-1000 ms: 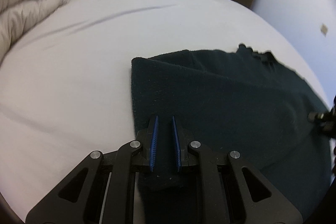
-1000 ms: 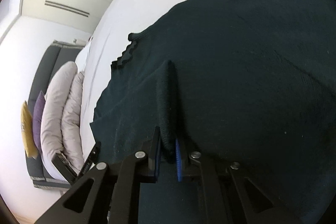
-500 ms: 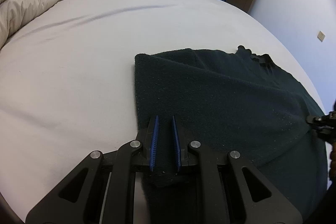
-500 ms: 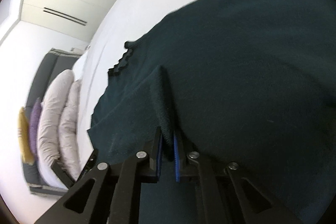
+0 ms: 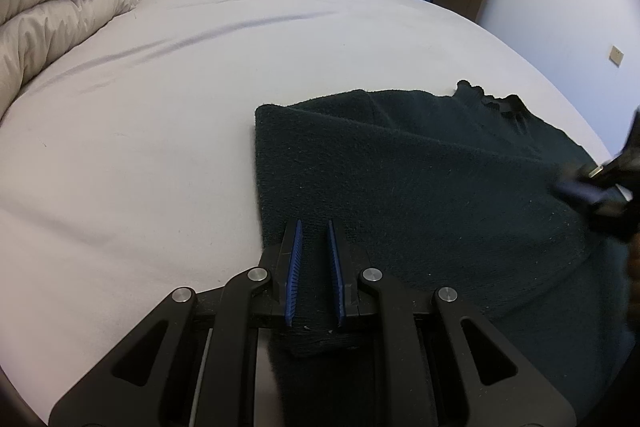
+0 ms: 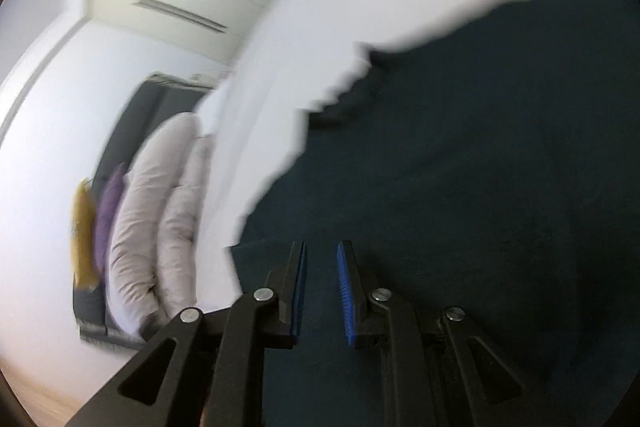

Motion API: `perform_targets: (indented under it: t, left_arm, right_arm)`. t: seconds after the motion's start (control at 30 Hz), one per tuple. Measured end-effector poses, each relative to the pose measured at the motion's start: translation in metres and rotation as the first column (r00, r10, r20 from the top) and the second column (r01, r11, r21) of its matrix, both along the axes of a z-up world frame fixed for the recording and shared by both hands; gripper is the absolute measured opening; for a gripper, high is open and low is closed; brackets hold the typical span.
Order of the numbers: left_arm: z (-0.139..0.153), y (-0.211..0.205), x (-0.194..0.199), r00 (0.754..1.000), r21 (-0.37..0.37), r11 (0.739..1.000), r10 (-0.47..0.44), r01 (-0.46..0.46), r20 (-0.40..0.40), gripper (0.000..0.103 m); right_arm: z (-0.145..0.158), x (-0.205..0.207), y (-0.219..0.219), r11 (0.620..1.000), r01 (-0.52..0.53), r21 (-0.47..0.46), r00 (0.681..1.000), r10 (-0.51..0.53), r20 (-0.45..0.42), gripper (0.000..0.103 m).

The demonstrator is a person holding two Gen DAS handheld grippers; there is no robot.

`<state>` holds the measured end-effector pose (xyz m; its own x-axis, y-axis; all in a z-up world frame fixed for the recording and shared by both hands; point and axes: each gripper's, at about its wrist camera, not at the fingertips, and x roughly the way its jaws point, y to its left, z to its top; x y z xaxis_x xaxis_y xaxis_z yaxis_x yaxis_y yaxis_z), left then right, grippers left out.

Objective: Fold small clothes
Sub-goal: 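Lift the held sleeve over the sweater body and release with the right gripper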

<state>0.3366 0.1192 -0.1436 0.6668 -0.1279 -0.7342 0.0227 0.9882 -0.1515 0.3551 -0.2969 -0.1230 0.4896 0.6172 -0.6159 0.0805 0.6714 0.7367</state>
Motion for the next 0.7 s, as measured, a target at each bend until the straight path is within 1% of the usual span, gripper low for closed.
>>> perform_targets:
  t: [0.03, 0.1, 0.13, 0.17, 0.2, 0.23, 0.27, 0.3, 0.33, 0.37, 0.4, 0.43, 0.47, 0.5, 0.53, 0.57, 0.63, 0.67, 0.7]
  left_arm:
    - [0.000, 0.001, 0.000, 1.000, -0.008, 1.000, -0.001, 0.001, 0.000, 0.014]
    - [-0.001, 0.004, 0.000, 1.000, -0.022, 1.000, -0.001, 0.001, 0.001, 0.014]
    - [-0.001, 0.005, 0.000, 1.000, -0.026, 1.000, -0.001, 0.001, 0.001, 0.014]
    - [-0.002, 0.005, 0.000, 1.000, -0.030, 1.000, -0.001, 0.001, 0.001, 0.014]
    - [-0.002, 0.006, 0.000, 1.000, -0.032, 0.999, 0.000, 0.000, 0.001, 0.014]
    - [-0.002, 0.006, 0.000, 1.000, -0.032, 0.999, 0.000, 0.000, 0.001, 0.014]
    - [-0.002, 0.006, 0.000, 1.000, -0.031, 1.000, 0.000, 0.000, 0.001, 0.014]
    - [-0.002, 0.006, 0.000, 1.000, -0.028, 1.000, 0.000, 0.000, 0.001, 0.014]
    - [-0.002, 0.006, 0.001, 1.000, -0.025, 1.000, 0.001, -0.001, 0.001, 0.014]
    - [-0.002, 0.005, 0.001, 1.000, -0.022, 1.000, 0.001, -0.001, 0.002, 0.014]
    - [-0.002, 0.005, 0.000, 1.000, -0.017, 1.000, 0.001, -0.001, 0.002, 0.014]
    - [-0.002, 0.005, 0.000, 1.000, -0.014, 1.000, 0.001, -0.001, 0.002, 0.014]
    - [-0.002, 0.004, 0.000, 1.000, -0.013, 1.000, 0.001, -0.001, 0.003, 0.014]
    - [-0.002, 0.004, 0.000, 1.000, -0.011, 1.000, 0.001, -0.001, 0.003, 0.014]
    - [-0.002, 0.004, 0.000, 1.000, -0.011, 1.000, 0.002, -0.002, 0.003, 0.014]
    - [-0.002, 0.004, 0.000, 1.000, -0.010, 1.000, 0.002, -0.002, 0.003, 0.014]
    - [-0.002, 0.002, 0.000, 1.000, 0.000, 1.000, 0.003, -0.003, 0.003, 0.014]
    - [-0.001, 0.001, 0.000, 1.000, 0.011, 1.000, 0.004, -0.004, 0.004, 0.014]
    - [-0.001, -0.001, 0.000, 1.000, 0.020, 1.000, 0.005, -0.005, 0.004, 0.014]
  right_arm:
    - [-0.008, 0.001, -0.007, 1.000, 0.030, 0.003, 1.000, -0.030, -0.003, 0.000]
    - [-0.016, -0.001, -0.032, 0.990, 0.090, 0.107, 0.995, -0.094, 0.031, 0.000]
    - [-0.015, -0.007, -0.043, 0.984, 0.126, 0.125, 0.990, -0.132, 0.042, 0.000]
    - [-0.011, -0.012, -0.056, 0.981, 0.169, 0.099, 0.983, -0.175, 0.057, 0.000]
    - [-0.005, -0.021, -0.073, 0.973, 0.228, 0.042, 0.970, -0.231, 0.073, 0.000]
    - [-0.001, -0.027, -0.091, 0.961, 0.273, 0.032, 0.958, -0.275, 0.082, 0.000]
    - [0.000, -0.036, -0.110, 0.944, 0.327, 0.033, 0.942, -0.328, 0.071, 0.002]
    - [0.005, -0.052, -0.133, 0.918, 0.395, 0.018, 0.917, -0.396, 0.053, 0.004]
    - [0.011, -0.066, -0.150, 0.901, 0.433, 0.022, 0.899, -0.433, 0.061, 0.015]
    - [0.021, -0.091, -0.172, 0.879, 0.475, 0.039, 0.875, -0.476, 0.091, 0.023]
    - [0.028, -0.110, -0.187, 0.864, 0.501, 0.060, 0.856, -0.504, 0.113, 0.042]
    - [0.035, -0.132, -0.203, 0.842, 0.534, 0.080, 0.832, -0.540, 0.130, 0.058]
    - [0.044, -0.164, -0.226, 0.799, 0.593, 0.099, 0.786, -0.601, 0.144, 0.064]
    - [0.049, -0.183, -0.240, 0.769, 0.630, 0.107, 0.755, -0.639, 0.148, 0.069]
    - [0.052, -0.209, -0.258, 0.730, 0.673, 0.122, 0.714, -0.684, 0.150, 0.069]
    - [0.054, -0.239, -0.280, 0.683, 0.713, 0.159, 0.669, -0.730, 0.140, 0.069]
    - [0.052, -0.279, -0.311, 0.604, 0.774, 0.192, 0.599, -0.796, 0.091, 0.069]
    - [0.049, -0.293, -0.321, 0.574, 0.796, 0.190, 0.575, -0.816, 0.057, 0.069]
    - [0.043, -0.309, -0.335, 0.537, 0.822, 0.188, 0.546, -0.838, 0.005, 0.069]
